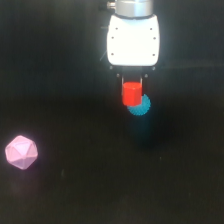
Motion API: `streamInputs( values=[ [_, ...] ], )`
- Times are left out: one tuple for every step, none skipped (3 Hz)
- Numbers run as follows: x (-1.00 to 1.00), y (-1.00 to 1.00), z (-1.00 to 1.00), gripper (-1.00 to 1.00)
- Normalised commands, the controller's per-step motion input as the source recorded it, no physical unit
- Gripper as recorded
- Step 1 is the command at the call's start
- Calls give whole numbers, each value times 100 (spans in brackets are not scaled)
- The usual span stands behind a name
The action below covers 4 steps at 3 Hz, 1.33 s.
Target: Pick up the red object from the table
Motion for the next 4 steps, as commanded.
streamInputs(
  values=[
    [-12,-61,-16,-100],
    [83,7,-17,-100],
    [54,-4,0,-100],
    [-29,-14,12,-89]
  ],
)
